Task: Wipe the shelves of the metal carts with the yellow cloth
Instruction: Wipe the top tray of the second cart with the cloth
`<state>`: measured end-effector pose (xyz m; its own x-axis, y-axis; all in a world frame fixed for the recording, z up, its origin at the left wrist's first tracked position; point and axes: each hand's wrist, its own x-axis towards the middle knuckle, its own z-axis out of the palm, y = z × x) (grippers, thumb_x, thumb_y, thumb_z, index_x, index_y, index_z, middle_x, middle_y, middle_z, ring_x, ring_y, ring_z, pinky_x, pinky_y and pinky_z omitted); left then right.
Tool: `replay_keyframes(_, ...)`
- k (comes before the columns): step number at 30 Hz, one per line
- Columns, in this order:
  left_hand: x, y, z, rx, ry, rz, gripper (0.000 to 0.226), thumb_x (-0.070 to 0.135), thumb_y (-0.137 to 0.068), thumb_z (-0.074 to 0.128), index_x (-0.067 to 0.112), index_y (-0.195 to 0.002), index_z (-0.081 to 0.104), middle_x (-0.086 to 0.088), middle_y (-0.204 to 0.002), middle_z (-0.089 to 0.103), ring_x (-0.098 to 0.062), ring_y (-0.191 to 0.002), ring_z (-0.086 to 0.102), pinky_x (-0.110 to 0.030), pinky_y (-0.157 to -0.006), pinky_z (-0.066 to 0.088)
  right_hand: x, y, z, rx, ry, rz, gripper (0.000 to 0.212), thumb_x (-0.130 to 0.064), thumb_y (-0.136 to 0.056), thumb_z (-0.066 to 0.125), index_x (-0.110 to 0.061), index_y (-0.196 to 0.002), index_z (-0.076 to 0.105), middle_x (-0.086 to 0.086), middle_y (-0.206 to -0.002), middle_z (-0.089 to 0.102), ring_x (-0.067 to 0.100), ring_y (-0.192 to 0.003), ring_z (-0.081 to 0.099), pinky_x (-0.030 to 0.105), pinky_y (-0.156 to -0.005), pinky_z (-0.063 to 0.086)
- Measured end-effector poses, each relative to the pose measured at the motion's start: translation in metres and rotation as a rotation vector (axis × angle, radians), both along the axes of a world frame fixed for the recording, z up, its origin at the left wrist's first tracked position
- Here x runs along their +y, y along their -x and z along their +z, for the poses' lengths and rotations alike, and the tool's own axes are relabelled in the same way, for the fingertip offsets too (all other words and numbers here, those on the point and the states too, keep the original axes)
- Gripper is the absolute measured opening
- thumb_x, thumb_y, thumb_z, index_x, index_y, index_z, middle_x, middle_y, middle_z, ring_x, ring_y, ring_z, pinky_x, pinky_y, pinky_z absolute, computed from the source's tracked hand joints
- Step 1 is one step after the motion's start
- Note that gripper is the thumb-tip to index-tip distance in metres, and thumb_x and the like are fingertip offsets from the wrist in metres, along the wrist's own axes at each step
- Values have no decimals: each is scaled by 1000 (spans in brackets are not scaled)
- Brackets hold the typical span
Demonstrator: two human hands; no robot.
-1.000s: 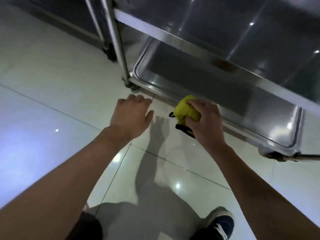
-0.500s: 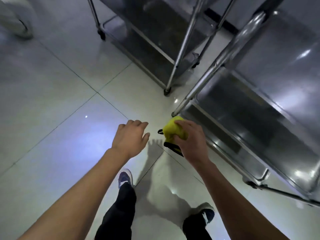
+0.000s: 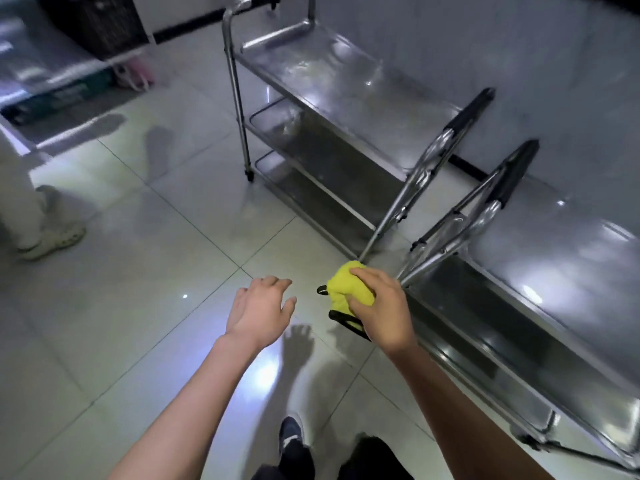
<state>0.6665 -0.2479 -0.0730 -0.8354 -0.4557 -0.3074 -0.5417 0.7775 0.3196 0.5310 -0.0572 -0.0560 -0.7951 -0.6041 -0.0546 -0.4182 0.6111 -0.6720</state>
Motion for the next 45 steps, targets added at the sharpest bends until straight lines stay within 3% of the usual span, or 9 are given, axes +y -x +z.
replay_keyframes(9,-51,83,39,115,5,-41,45,45,-100,43,30,-142,50,6,-137,57,-22,-129,49,-39,-102,42,-47,73,29,106,30,-80,48,-25,-82,75,-30,-128,63,-9,-130,59,14,-118,51,22,-101,33)
replay_keyframes(15,-98,162,46,43,82,-120,47,46,-101,40,30,-145,46,5,-142,53,-22,-132,46,-41,-104,39,-100,157,37,218,117,-50,44,-11,-75,77,-14,-118,69,5,-119,68,25,-109,63,45,-95,48)
replay_keyframes(19,-137,209,58,22,149,-157,48,47,-102,38,30,-146,44,4,-143,52,-23,-132,45,-41,-103,39,-141,212,42,224,148,-32,45,-11,-70,79,-16,-114,72,4,-117,70,29,-104,65,43,-93,51)
replay_keyframes(22,-168,235,66,29,163,-133,48,47,-102,38,30,-146,43,3,-144,52,-24,-132,45,-43,-103,40,-169,240,48,137,227,-36,44,-19,-69,79,-28,-111,70,-9,-116,67,16,-103,62,24,-99,45)
replay_keyframes(24,-186,247,68,35,158,-117,48,47,-102,38,30,-146,44,3,-144,52,-24,-131,45,-43,-103,40,-189,250,56,201,292,-9,46,-25,-65,74,-34,-108,61,-16,-114,59,2,-92,57,-2,-88,33)
replay_keyframes(26,-209,261,67,53,140,-88,47,46,-102,40,30,-146,45,2,-144,52,-24,-131,47,-44,-102,41,-212,264,57,219,296,15,45,-29,-64,70,-35,-106,58,-21,-111,56,-5,-92,50,-8,-83,26)
replay_keyframes(31,-271,303,56,71,99,-76,46,46,-102,40,30,-144,47,2,-144,53,-23,-130,47,-44,-102,41,-269,309,34,121,159,-47,48,-19,-68,81,-20,-115,72,0,-119,67,9,-106,55,7,-92,32)
replay_keyframes(37,-353,357,54,145,55,-146,44,43,-101,44,28,-141,52,1,-141,56,-23,-128,51,-42,-104,42,-337,346,34,74,83,-125,48,-22,-77,77,-25,-124,67,-1,-129,62,21,-118,53,32,-102,43)
replay_keyframes(45,-421,440,49,151,-3,-293,44,44,-101,49,26,-141,53,-1,-139,57,-24,-129,50,-42,-104,41,-382,396,27,81,34,-291,45,-23,-80,74,-30,-124,66,-4,-133,58,16,-119,46,21,-98,34)
